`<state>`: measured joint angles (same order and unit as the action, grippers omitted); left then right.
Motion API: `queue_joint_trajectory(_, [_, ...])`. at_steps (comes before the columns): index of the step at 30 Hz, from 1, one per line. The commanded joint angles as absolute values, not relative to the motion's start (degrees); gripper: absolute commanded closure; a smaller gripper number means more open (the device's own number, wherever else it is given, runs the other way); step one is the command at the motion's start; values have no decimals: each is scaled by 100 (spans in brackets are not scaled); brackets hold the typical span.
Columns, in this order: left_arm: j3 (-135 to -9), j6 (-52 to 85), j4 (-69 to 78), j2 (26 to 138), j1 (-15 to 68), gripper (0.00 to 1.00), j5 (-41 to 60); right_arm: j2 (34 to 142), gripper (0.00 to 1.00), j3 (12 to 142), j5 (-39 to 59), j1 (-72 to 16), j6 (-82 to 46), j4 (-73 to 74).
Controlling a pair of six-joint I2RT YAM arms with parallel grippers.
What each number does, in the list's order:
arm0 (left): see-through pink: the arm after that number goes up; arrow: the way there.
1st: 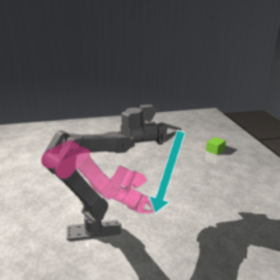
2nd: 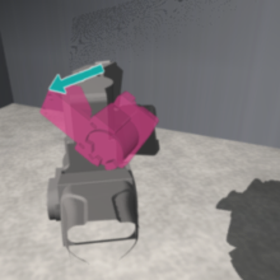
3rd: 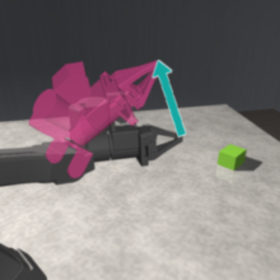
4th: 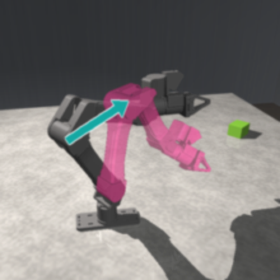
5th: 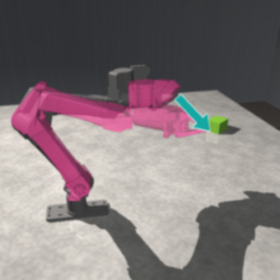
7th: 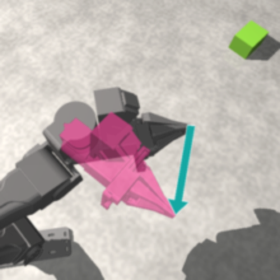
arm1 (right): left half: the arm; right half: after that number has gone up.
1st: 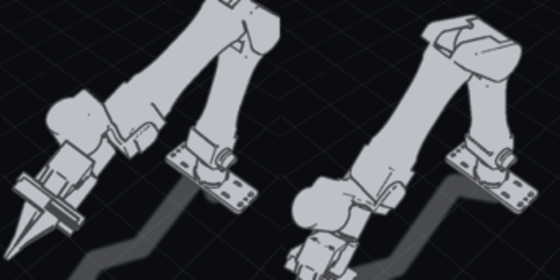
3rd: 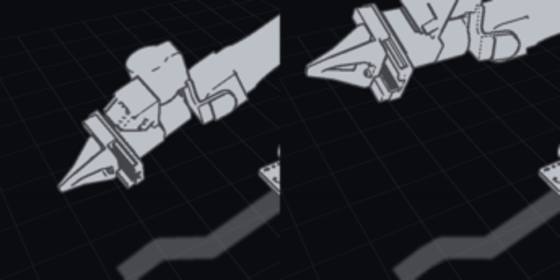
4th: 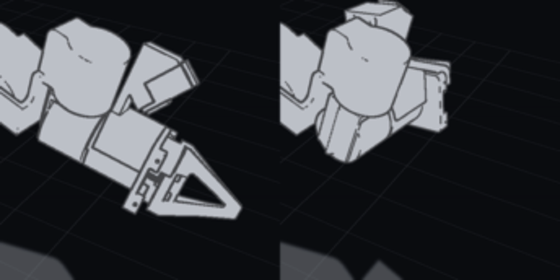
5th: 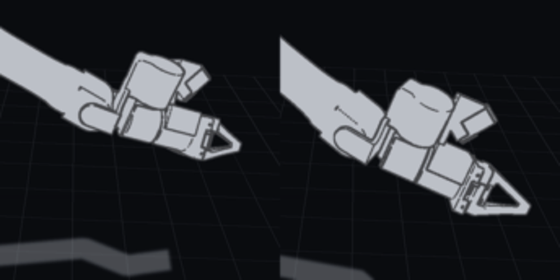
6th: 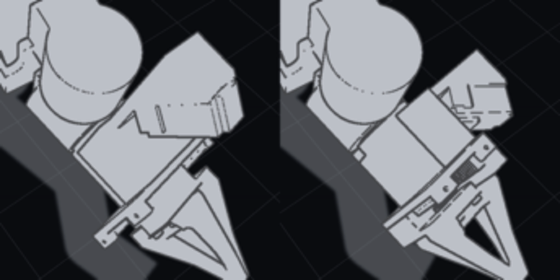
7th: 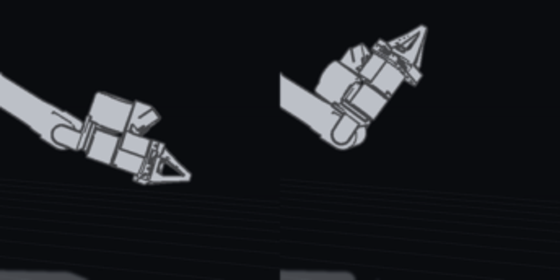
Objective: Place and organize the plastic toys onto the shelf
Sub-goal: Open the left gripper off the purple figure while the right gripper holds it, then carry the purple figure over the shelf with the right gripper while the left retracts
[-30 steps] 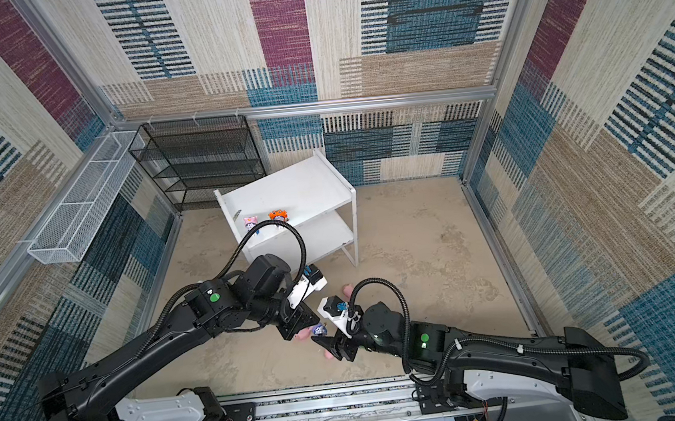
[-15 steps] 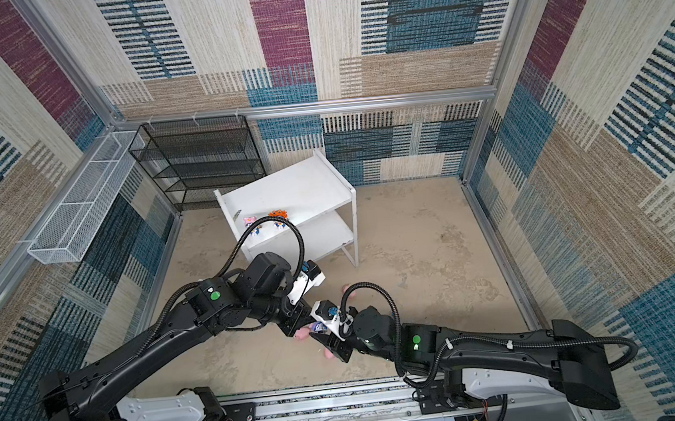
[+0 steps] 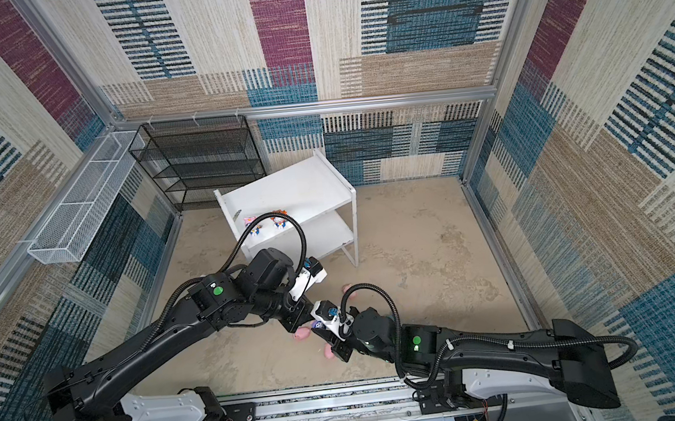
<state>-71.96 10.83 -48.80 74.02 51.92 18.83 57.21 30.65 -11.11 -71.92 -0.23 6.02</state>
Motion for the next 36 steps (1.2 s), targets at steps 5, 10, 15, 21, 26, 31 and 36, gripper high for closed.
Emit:
queue_joint_trajectory(5, [-7558, 1063, -5097, 7203, 5143, 50, 1691, 5623, 74, 3050, -1116, -7198, 80, 958])
queue_joint_trajectory(10, [-7685, 972, -5245, 6761, 5056, 18, 1234, 5517, 74, 3000, -1112, -7198, 103, 1034])
queue_joint_trajectory(15, [-7787, 735, -5444, 6343, 4942, 1, 830, 5498, 74, 3094, -1089, -7086, 182, 1132])
queue_joint_trajectory(21, [-7621, 395, -5325, 5649, 4899, 1, 259, 5328, 74, 3264, -503, -6513, 252, 1472])
queue_joint_trajectory(26, [-7405, 184, -5151, 5117, 4902, 1, -119, 5339, 74, 3713, 27, -5912, 546, 1613])
queue_joint_trajectory(31, [-7166, 47, -4909, 4783, 4894, 1, -522, 5747, 74, 4423, 358, -5345, 786, 1626])
queue_joint_trajectory(36, [-6885, -71, -4554, 4543, 4894, 1, -613, 6316, 74, 5084, 402, -5027, 1016, 1617])
